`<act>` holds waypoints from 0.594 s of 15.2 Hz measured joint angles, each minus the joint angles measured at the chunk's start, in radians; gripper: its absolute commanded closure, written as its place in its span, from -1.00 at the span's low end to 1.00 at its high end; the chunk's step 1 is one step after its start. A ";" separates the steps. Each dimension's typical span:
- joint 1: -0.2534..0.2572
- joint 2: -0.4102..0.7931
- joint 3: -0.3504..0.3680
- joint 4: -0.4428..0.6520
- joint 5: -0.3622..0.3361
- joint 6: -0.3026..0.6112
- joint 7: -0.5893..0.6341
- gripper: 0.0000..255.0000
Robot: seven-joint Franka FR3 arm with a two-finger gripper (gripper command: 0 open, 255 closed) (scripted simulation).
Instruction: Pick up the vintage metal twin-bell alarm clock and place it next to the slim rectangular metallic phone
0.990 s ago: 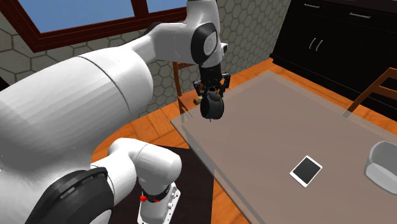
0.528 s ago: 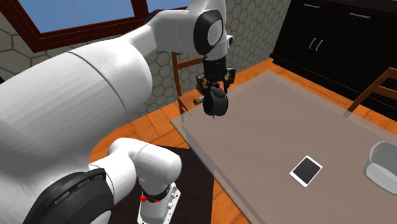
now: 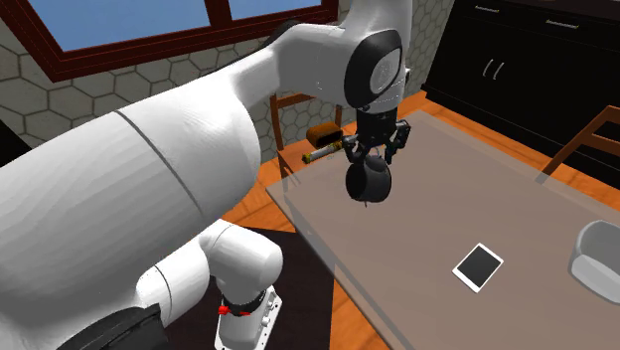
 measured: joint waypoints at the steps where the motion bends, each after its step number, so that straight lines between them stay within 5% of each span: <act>1: -0.007 -0.001 -0.022 0.004 -0.013 0.003 -0.023 1.00; 9: -0.015 0.066 -0.219 0.127 -0.087 0.026 -0.217 1.00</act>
